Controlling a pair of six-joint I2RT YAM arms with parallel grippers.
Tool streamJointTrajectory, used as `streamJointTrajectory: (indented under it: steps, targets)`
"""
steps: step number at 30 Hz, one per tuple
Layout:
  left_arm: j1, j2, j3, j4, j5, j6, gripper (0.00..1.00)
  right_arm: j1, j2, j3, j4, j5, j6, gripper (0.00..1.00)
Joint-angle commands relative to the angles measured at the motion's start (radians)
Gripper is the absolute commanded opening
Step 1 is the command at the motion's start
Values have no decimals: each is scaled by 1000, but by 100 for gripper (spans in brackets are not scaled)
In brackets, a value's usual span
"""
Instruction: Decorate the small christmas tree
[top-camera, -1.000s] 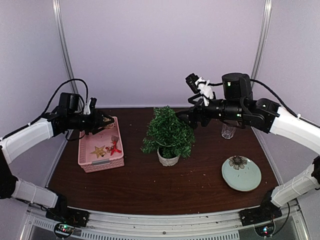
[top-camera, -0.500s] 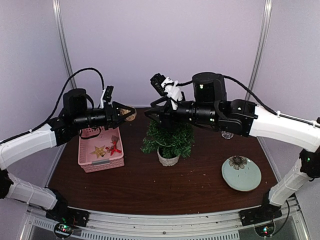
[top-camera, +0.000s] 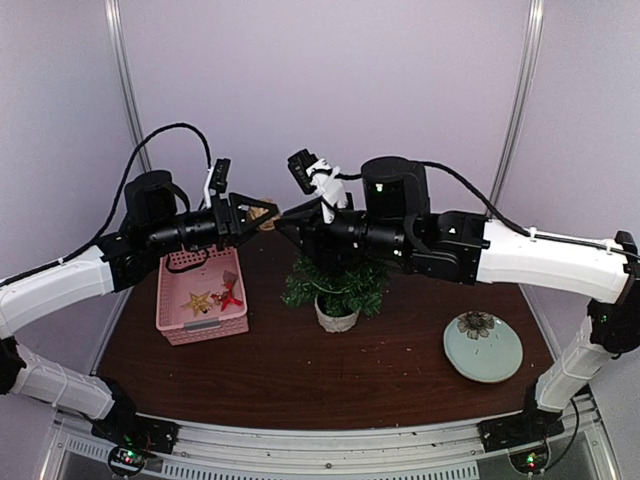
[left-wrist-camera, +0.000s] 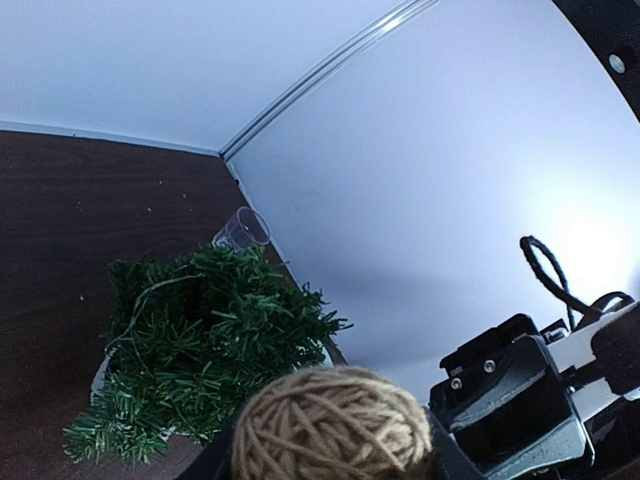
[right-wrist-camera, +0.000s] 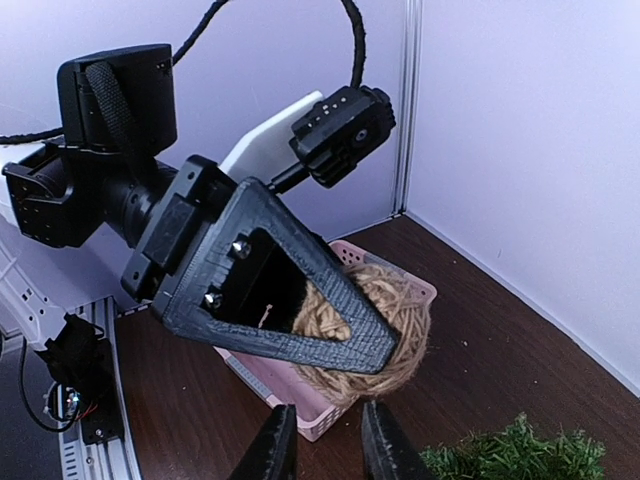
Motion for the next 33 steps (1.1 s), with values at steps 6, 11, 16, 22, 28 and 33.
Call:
streamJointTrajectory:
  steps: [6,11,16,22,28,33]
  targets:
    - [-13,-19,14,88,-16,47,31,1,49,22,49,66,99,20]
    - [-18,-16,19,70,-22,75,30,1,65,24,89,62,119,20]
    - [-22,-16,14,56,-26,99,29,1,68,13,122,69,129,21]
    - [-34,-16,28,8,-32,153,27,-3,79,19,137,74,135,17]
    - [-74,2,76,-117,-46,265,26,-12,95,24,130,95,160,5]
    - [-95,4,84,-174,-69,306,25,-17,98,21,130,80,174,0]
